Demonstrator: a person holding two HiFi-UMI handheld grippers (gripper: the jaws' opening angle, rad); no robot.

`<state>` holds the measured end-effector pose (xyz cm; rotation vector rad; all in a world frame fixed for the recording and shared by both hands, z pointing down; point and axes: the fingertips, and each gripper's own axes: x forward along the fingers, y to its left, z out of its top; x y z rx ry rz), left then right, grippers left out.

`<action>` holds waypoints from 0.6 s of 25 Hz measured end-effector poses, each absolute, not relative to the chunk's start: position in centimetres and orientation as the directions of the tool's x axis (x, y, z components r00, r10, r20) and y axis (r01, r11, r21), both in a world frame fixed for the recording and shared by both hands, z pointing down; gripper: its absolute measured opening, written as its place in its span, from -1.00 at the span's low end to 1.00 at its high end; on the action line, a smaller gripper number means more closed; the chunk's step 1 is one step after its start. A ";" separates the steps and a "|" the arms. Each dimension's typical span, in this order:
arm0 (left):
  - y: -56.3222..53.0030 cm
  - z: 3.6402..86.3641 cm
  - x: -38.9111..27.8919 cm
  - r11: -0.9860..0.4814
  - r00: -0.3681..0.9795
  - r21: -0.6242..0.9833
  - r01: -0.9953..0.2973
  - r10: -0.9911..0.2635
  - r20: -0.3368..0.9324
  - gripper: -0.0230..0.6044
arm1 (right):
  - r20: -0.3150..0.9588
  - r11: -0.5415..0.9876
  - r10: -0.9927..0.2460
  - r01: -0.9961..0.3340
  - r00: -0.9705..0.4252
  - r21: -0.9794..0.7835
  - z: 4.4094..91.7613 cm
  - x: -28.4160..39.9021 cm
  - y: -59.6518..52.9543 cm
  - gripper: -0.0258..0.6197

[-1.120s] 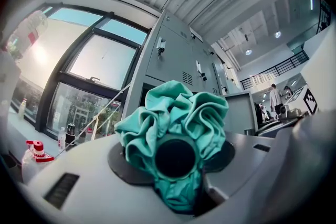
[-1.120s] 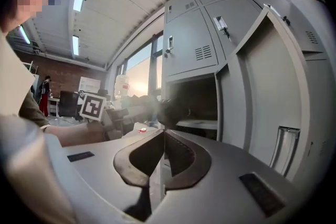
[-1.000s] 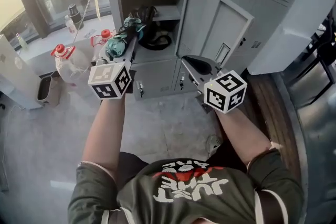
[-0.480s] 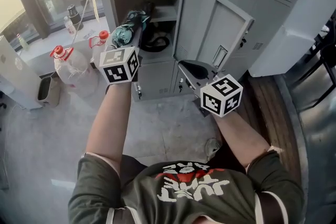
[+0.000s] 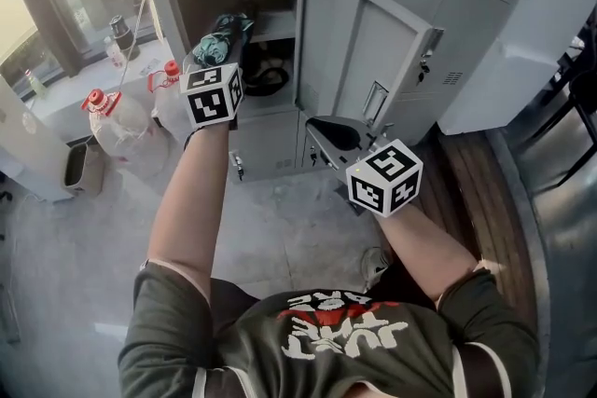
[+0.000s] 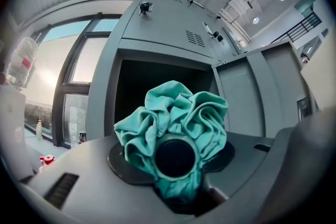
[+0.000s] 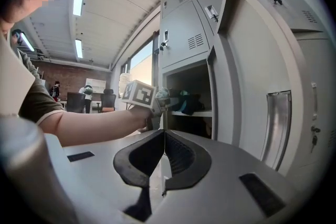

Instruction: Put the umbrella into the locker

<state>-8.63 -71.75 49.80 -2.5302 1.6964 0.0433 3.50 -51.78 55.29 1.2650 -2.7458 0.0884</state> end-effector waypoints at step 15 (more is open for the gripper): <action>-83.1 49.3 -4.1 -0.299 0.285 -0.206 -0.932 -0.954 0.096 -0.25 | 0.136 0.683 -0.722 -0.730 -0.678 -0.009 57.2 4.9 -51.7 -0.82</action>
